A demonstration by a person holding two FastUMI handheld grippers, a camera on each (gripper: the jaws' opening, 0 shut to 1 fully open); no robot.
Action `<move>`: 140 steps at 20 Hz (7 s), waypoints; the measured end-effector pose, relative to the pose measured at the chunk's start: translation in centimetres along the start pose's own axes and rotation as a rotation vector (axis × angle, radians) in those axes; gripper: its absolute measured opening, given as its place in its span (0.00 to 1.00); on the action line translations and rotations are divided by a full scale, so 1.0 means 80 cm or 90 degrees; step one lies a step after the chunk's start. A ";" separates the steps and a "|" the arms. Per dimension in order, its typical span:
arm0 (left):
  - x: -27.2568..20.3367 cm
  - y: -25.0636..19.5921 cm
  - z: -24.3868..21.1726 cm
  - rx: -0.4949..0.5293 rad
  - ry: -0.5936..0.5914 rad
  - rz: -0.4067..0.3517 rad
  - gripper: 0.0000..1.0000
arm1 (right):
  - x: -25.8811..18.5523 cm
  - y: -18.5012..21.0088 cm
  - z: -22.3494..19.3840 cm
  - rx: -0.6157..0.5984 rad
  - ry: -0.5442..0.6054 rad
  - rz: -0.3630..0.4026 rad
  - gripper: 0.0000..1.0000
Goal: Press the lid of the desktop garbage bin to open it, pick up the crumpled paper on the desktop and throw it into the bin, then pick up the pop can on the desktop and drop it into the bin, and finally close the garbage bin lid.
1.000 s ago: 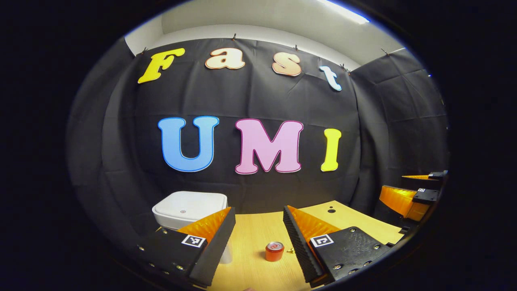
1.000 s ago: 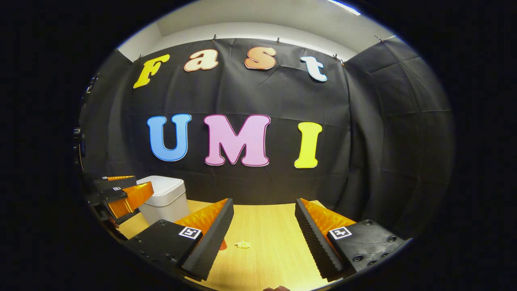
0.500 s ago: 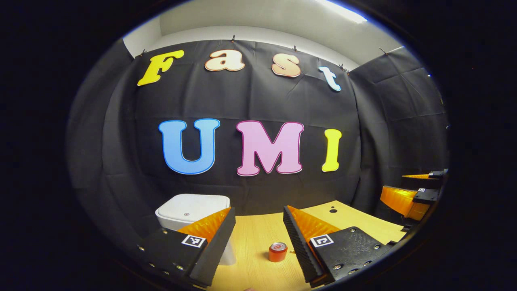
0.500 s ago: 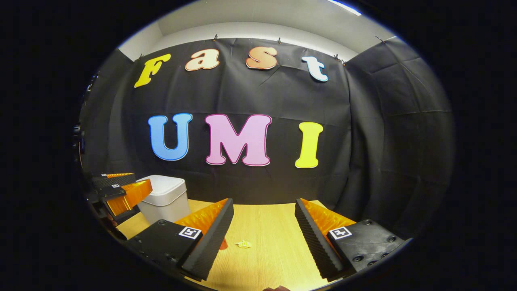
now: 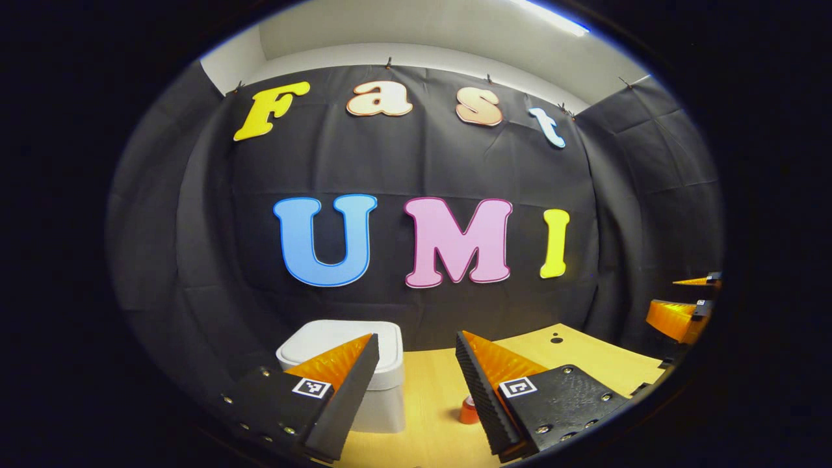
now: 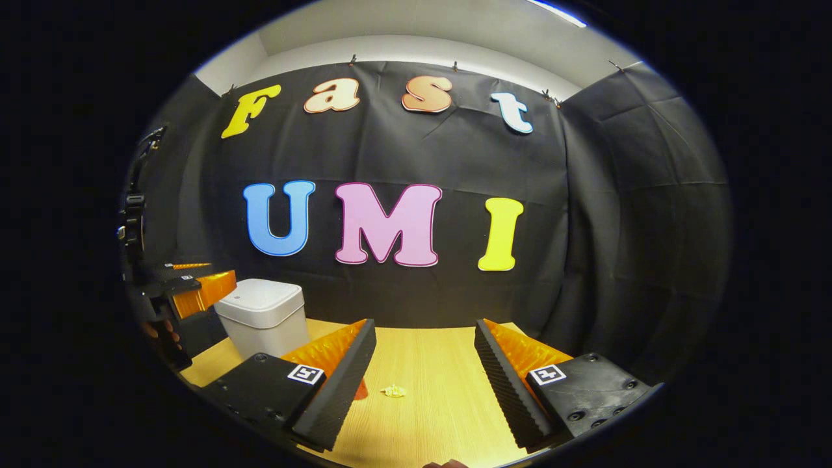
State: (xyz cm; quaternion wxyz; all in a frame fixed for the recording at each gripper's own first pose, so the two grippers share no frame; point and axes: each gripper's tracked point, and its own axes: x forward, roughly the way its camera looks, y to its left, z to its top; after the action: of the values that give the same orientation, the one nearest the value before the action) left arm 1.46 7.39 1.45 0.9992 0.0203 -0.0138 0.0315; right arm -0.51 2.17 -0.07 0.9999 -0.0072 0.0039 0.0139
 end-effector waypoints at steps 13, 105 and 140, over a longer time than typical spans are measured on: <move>0.055 0.096 0.001 -0.012 0.049 0.002 0.14 | -0.011 0.007 0.004 -0.008 -0.002 0.007 0.98; -0.084 0.095 0.106 -0.009 -0.018 0.264 0.87 | 0.291 0.081 -0.488 -0.102 0.567 0.244 0.86; -0.129 0.164 0.054 -0.069 0.005 0.142 0.87 | 0.304 0.453 -0.076 -0.022 0.160 0.475 0.59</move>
State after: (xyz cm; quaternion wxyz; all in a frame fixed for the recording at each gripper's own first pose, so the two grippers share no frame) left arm -9.78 19.62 6.00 0.9891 -0.0355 -0.0140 0.1421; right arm 22.78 38.98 -6.83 0.9175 -0.0237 0.1286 0.3755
